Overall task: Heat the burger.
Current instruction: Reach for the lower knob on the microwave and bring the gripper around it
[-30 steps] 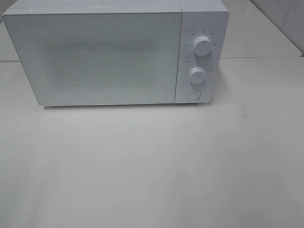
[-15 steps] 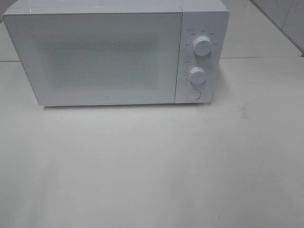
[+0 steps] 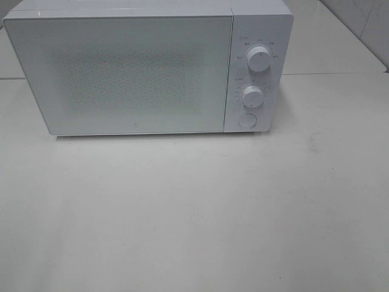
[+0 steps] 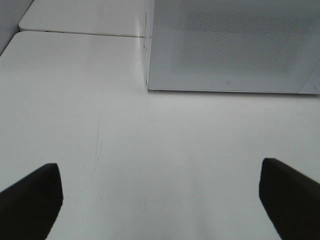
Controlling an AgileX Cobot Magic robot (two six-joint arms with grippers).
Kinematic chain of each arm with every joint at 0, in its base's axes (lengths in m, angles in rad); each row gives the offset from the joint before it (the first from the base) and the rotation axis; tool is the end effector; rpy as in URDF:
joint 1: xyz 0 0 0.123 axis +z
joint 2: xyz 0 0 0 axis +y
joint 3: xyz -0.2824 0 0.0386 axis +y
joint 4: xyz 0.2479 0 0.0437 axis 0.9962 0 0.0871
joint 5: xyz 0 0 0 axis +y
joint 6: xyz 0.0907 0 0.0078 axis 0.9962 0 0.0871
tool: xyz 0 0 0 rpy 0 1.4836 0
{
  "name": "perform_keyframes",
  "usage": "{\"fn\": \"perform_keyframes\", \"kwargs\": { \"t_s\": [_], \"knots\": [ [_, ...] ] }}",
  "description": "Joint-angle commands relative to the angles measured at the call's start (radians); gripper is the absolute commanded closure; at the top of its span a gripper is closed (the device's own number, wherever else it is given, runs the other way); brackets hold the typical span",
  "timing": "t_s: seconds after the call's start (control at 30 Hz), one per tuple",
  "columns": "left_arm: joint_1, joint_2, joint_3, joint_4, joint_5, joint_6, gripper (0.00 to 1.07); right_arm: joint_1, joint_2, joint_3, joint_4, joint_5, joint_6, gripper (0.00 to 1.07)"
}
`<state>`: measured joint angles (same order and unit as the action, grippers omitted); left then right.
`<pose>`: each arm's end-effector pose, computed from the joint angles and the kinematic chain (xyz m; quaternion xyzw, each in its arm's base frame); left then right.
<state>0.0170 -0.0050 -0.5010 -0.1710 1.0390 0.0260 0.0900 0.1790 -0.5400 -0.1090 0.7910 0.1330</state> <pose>-0.0053 -0.0135 0.2801 0.0064 0.8428 -0.0739 0.5331 0.0315 -0.0042 0.3093 0.0086 0.8161 0.0106 0.5777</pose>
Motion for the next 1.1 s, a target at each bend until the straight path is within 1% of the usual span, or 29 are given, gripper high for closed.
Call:
{"fn": "perform_keyframes", "kwargs": {
  "t_s": [0.03, 0.2, 0.23, 0.27, 0.37, 0.43, 0.47, 0.6, 0.67, 0.83, 0.93, 1.1],
  "knots": [
    [0.000, -0.024, 0.000, -0.009, -0.012, -0.006, 0.06, -0.007, 0.084, -0.004, -0.002, -0.104, 0.016, 0.32],
    [0.000, -0.024, 0.000, -0.009, -0.012, -0.006, 0.06, -0.007, 0.162, -0.004, -0.002, -0.181, 0.016, 0.32],
    [0.000, -0.024, 0.000, -0.009, -0.012, -0.006, 0.06, -0.007, 0.203, -0.004, -0.002, -0.218, 0.016, 0.32],
    [0.000, -0.024, 0.000, -0.009, -0.012, -0.006, 0.06, -0.007, 0.203, -0.004, -0.002, -0.218, 0.016, 0.32],
    [0.000, -0.024, 0.000, -0.009, -0.012, -0.006, 0.06, -0.007, 0.296, -0.004, -0.002, -0.300, 0.016, 0.32],
    [0.000, -0.024, 0.000, -0.009, -0.012, -0.006, 0.06, -0.007, 0.315, -0.004, -0.002, -0.316, 0.016, 0.32],
    [0.000, -0.024, 0.000, -0.009, -0.012, -0.006, 0.06, -0.007, 0.355, -0.004, -0.002, -0.350, 0.016, 0.32],
    [0.000, -0.024, 0.000, -0.009, -0.012, -0.006, 0.06, -0.007, 0.405, -0.004, -0.002, -0.395, 0.016, 0.32],
    [0.000, -0.024, 0.000, -0.009, -0.012, -0.006, 0.06, -0.007, 0.464, -0.004, -0.002, -0.447, 0.016, 0.32],
    [0.000, -0.024, 0.000, -0.009, -0.012, -0.006, 0.06, -0.007, 0.536, -0.004, -0.002, -0.504, 0.016, 0.32],
    [0.000, -0.024, 0.000, -0.009, -0.012, -0.006, 0.06, -0.007, 0.613, -0.004, 0.000, -0.573, 0.016, 0.32],
    [0.000, -0.024, 0.000, -0.009, -0.012, -0.006, 0.06, -0.007, 0.678, -0.004, 0.000, -0.650, 0.016, 0.32]
  ]
}}
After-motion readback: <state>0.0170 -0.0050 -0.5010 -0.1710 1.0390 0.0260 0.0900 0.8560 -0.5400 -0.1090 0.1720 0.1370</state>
